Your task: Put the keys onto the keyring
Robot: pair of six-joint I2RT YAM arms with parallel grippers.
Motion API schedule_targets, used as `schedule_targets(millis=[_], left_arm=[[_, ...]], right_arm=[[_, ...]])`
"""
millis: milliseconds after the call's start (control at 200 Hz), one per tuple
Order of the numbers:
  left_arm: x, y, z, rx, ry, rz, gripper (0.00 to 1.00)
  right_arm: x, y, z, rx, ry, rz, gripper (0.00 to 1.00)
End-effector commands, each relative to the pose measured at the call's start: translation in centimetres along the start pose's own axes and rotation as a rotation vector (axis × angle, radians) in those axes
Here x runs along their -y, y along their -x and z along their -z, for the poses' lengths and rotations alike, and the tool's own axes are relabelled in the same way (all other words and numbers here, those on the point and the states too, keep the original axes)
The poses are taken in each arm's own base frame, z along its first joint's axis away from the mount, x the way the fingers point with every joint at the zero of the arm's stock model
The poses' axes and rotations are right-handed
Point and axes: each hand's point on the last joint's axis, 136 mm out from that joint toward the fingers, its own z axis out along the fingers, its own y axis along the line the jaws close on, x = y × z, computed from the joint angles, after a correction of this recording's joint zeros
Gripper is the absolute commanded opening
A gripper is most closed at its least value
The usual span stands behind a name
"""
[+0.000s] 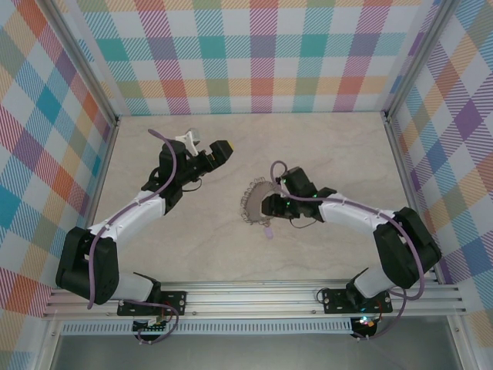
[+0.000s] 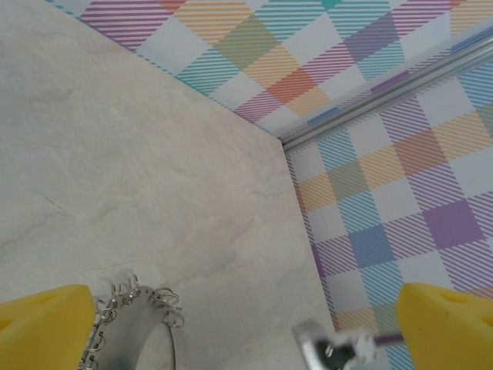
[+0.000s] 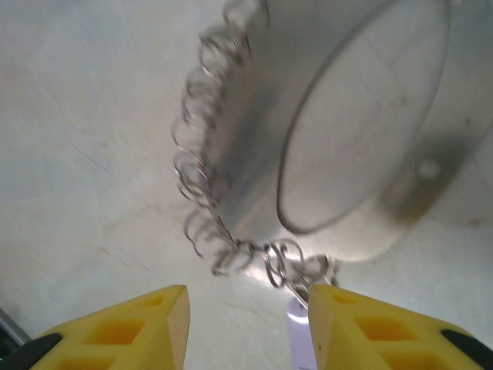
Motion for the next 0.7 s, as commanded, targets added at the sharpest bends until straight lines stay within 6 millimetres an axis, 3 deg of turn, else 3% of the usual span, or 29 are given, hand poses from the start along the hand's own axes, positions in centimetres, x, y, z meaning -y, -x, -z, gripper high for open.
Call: schedule_targets(millis=[0, 325, 695], left_arm=[[1.2, 0.9, 0.1, 0.031, -0.015, -0.033, 1.0], [1.2, 0.9, 0.2, 0.028, -0.01, -0.041, 1.0], [1.1, 0.9, 0.0, 0.027, -0.012, -0.041, 1.0]], right_arm=[[1.4, -1.5, 0.0, -0.006, -0.07, -0.007, 0.45], [2.0, -3.0, -1.6, -0.053, -0.089, -0.016, 0.42], [2.2, -2.3, -3.3, -0.064, -0.112, -0.001, 0.36]])
